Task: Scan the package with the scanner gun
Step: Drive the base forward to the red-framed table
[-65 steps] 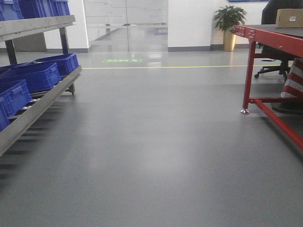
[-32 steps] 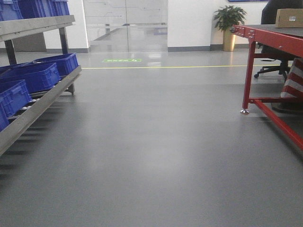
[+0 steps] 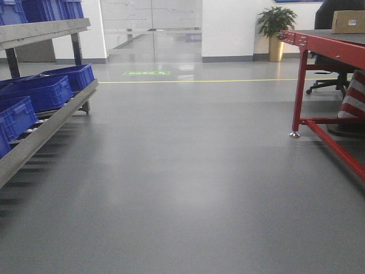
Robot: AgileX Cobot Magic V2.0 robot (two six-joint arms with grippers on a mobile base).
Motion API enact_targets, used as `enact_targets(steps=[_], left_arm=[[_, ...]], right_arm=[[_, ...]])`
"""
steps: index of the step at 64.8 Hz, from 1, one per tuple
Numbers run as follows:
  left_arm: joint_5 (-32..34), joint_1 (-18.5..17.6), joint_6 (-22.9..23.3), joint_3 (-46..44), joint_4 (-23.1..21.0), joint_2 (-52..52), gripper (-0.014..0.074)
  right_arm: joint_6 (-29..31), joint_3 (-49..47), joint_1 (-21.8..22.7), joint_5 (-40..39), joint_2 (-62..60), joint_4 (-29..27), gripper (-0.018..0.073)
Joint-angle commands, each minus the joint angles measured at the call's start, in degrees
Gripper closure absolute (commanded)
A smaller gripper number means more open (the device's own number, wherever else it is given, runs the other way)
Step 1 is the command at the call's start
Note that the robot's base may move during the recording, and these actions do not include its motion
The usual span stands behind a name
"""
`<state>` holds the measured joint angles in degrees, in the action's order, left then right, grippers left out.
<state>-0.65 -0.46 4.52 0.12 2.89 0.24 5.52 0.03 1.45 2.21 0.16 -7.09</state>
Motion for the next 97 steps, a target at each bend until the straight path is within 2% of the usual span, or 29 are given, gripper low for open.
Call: enact_targets(steps=[1,97], left_arm=[[1.2,0.2,0.3,-0.1,-0.1,-0.2,0.0708],[1.2,0.2,0.3,-0.1,-0.1,-0.2,0.0708]], right_arm=[[0.4,0.0,0.1,-0.7,-0.2,-0.2,0.0727],[0.4,0.0,0.1,-0.7,-0.2,-0.2,0.0727]])
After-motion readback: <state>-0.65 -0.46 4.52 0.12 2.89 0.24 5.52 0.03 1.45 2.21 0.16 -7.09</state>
